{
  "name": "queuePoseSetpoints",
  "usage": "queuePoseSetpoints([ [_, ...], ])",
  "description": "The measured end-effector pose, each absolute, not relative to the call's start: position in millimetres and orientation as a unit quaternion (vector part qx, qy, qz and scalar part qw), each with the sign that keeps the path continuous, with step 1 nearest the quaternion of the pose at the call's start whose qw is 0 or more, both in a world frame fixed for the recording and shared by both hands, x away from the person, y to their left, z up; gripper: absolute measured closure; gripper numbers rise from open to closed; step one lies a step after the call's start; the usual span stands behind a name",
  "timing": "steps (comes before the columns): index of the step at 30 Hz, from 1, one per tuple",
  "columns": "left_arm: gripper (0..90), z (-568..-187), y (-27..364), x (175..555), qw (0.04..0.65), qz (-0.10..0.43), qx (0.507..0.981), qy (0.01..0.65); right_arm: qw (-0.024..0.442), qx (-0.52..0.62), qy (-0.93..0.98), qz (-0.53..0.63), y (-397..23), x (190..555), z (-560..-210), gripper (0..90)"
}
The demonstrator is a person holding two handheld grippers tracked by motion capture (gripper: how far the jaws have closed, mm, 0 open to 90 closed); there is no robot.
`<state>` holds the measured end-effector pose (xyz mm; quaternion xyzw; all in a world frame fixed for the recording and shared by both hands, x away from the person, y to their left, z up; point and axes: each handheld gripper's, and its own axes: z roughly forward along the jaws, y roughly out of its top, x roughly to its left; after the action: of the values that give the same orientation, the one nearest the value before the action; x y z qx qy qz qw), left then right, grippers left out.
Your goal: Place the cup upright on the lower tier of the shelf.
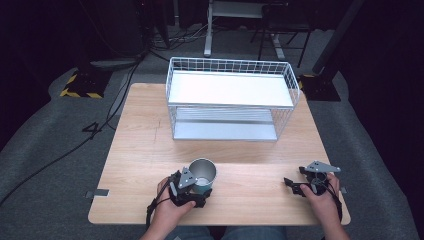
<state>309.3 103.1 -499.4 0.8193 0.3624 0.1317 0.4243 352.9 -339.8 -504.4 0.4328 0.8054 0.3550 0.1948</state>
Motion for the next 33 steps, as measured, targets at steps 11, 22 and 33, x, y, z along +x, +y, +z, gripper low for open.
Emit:
queuePoseSetpoints([
  [11, 24.1, -499.9, 103.2, 309.5, 0.424, 0.126, 0.818, 0.368, 0.195, 0.433, 0.805, 0.355, -339.8, 352.9, -504.4, 18.5],
  [22, 24.2, -499.8, 103.3, 309.3, 0.424, 0.128, 0.819, 0.366, 0.195, 0.433, 0.805, 0.355, -339.8, 352.9, -504.4, 18.5],
  [33, 24.2, -490.6, 104.8, 309.1, 0.432, 0.122, 0.814, 0.368, 0.195, 0.433, 0.805, 0.355, -339.8, 352.9, -504.4, 18.5],
])
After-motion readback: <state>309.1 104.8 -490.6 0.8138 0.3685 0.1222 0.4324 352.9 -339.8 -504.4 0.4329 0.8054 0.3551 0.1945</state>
